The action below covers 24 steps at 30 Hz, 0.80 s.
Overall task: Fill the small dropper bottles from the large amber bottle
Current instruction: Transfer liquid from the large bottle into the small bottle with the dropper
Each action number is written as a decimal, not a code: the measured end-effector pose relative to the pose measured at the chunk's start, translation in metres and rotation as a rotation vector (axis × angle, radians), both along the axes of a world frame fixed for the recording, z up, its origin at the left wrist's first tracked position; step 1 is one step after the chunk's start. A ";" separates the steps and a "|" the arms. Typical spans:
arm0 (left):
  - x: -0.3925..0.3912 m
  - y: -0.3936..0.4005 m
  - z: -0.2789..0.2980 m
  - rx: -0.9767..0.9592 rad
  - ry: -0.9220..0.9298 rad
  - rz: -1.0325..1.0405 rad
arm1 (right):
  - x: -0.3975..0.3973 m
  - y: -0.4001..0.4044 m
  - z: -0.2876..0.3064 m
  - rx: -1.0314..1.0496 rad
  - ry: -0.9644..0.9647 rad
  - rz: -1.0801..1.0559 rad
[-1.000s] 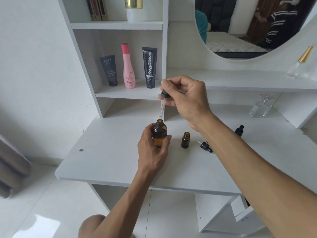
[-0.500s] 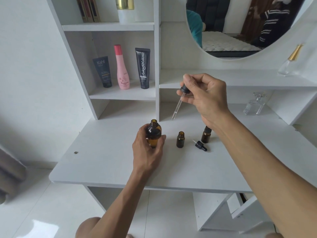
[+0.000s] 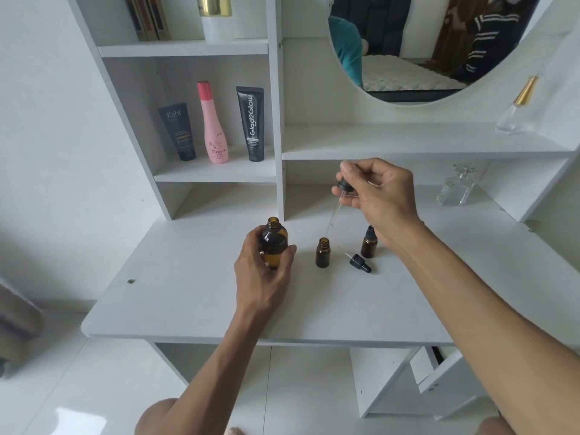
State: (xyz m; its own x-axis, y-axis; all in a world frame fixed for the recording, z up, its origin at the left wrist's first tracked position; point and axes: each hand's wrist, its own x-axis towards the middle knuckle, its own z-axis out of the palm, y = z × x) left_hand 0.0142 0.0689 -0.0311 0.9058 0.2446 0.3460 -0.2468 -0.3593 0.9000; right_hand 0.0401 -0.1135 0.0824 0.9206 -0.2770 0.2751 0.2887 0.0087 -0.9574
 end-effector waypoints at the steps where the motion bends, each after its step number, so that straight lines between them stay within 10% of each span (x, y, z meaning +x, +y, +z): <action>1: 0.000 0.000 0.000 -0.002 0.001 -0.001 | 0.000 0.001 -0.001 -0.003 0.002 0.003; 24: 0.000 0.001 -0.001 0.004 -0.012 -0.014 | -0.001 0.006 -0.005 -0.090 0.011 0.019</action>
